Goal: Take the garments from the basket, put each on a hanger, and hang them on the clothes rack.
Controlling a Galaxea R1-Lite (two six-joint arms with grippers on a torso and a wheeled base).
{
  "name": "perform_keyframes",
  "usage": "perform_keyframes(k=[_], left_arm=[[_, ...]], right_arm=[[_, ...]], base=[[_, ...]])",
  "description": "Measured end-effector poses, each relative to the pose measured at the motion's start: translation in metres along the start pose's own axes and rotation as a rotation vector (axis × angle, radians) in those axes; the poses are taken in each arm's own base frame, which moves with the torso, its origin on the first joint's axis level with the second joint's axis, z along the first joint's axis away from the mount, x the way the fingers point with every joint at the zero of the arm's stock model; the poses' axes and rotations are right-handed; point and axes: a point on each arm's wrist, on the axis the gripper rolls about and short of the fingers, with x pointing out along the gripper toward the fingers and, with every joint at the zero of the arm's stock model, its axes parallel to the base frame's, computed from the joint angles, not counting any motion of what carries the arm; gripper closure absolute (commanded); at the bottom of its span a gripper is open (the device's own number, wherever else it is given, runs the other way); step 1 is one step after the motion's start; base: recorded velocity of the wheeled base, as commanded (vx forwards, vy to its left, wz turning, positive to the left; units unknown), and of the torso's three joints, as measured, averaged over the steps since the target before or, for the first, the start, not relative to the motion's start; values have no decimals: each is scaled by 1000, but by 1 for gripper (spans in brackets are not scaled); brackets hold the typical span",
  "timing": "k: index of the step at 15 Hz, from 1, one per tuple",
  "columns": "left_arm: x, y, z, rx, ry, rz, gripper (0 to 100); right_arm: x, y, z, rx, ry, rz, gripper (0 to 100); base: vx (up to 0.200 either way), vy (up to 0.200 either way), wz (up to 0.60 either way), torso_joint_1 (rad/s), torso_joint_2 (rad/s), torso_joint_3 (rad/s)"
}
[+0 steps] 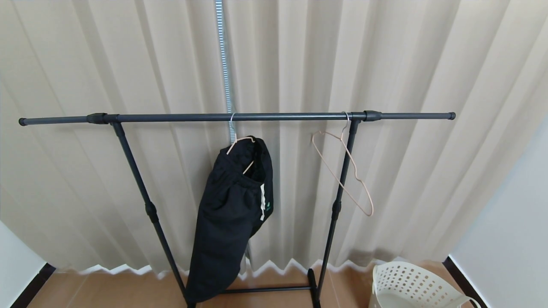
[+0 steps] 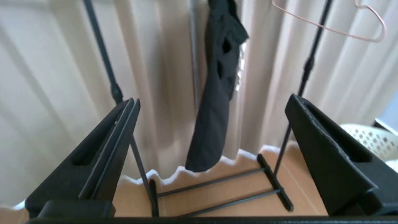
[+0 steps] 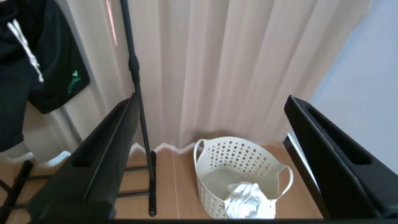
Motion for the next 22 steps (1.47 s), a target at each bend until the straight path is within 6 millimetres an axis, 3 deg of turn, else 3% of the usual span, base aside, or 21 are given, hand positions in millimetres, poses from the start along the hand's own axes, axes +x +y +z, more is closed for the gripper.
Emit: perform_keyframes(k=[10, 22], left_arm=[[0, 0, 0, -11, 2, 1, 0], [0, 0, 0, -7, 3, 5, 0]], right_arm=[[0, 0, 0, -10, 3, 47, 0], [-1, 0, 0, 0, -10, 45, 0]], base=[[0, 0, 0, -4, 6, 5], [0, 0, 0, -147, 348, 191]])
